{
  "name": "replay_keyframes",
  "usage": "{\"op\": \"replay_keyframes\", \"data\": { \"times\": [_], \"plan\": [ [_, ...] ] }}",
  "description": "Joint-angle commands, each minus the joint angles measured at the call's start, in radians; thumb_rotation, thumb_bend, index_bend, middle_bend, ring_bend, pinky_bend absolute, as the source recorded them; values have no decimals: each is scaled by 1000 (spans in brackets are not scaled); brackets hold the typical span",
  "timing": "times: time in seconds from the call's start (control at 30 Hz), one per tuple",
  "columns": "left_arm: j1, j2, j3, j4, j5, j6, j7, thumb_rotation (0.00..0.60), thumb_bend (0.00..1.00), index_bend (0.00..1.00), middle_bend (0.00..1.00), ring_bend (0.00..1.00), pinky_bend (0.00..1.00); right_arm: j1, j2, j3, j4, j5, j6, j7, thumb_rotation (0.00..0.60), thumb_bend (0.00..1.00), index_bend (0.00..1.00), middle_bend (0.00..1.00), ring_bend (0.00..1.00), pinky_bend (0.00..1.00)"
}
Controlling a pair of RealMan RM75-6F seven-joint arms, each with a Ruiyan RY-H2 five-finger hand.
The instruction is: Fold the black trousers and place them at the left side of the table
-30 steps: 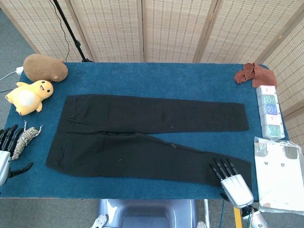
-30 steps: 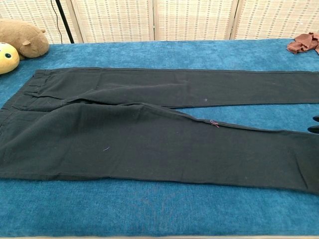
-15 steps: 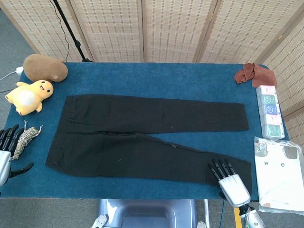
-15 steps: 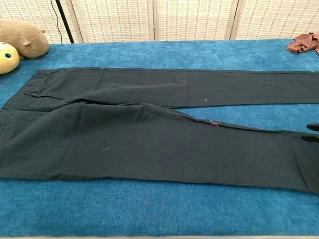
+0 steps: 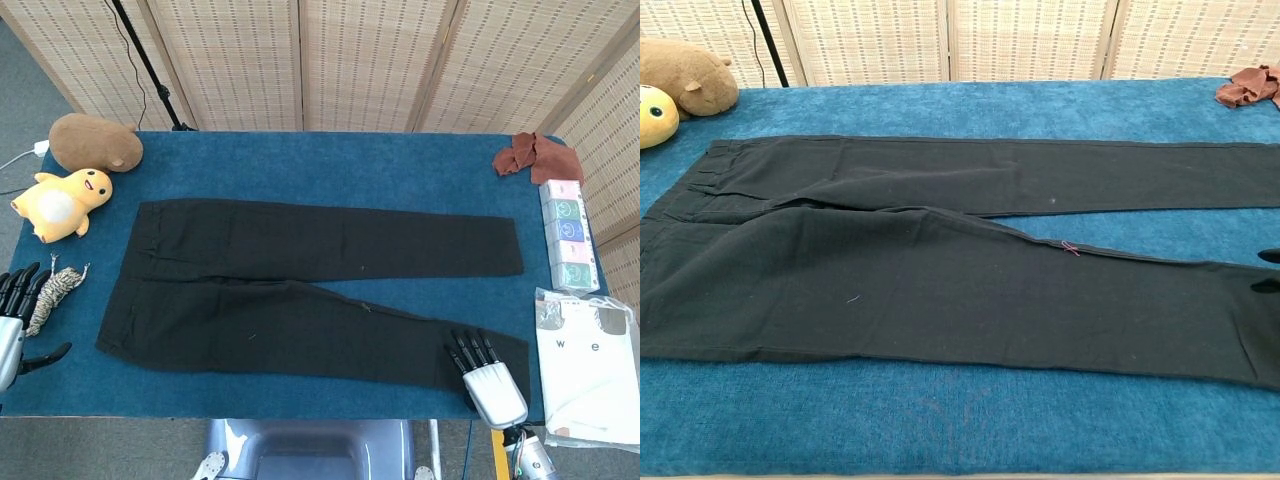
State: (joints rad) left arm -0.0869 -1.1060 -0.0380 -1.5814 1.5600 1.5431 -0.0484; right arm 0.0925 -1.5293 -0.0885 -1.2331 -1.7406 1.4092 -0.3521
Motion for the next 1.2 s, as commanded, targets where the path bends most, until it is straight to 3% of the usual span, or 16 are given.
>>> {"op": "replay_keyframes", "data": {
  "times": [0.03,0.47,0.53,0.7,0.83,1.07,1.2],
  "plan": [
    [0,0,0,0,1,1,-1,600,0,0,0,0,0,1,1,-3,-2,1,-1,-4,600,0,168,56,3,39],
    [0,1,-1,0,-1,0,-7,600,0,0,0,0,0,1,-55,8,85,-3,43,25,600,14,263,130,67,224],
    [1,1,-1,0,-1,1,-7,600,0,0,0,0,0,2,-58,8,92,-3,45,35,600,80,282,142,74,245],
    [1,2,-1,0,-2,1,-9,600,0,0,0,0,0,4,-63,7,102,-5,56,57,600,356,326,176,95,284],
    [1,3,-1,-1,-2,1,-11,600,0,0,0,0,0,4,-68,6,111,-8,66,75,600,488,346,195,111,301],
    [2,4,-1,-2,-2,1,-14,600,0,0,0,0,0,7,-76,2,130,-6,67,99,600,533,378,225,138,323],
    [1,4,1,-2,0,0,-13,600,0,0,0,0,0,10,-80,1,138,-9,75,116,600,533,457,301,197,368]
  ]
}}
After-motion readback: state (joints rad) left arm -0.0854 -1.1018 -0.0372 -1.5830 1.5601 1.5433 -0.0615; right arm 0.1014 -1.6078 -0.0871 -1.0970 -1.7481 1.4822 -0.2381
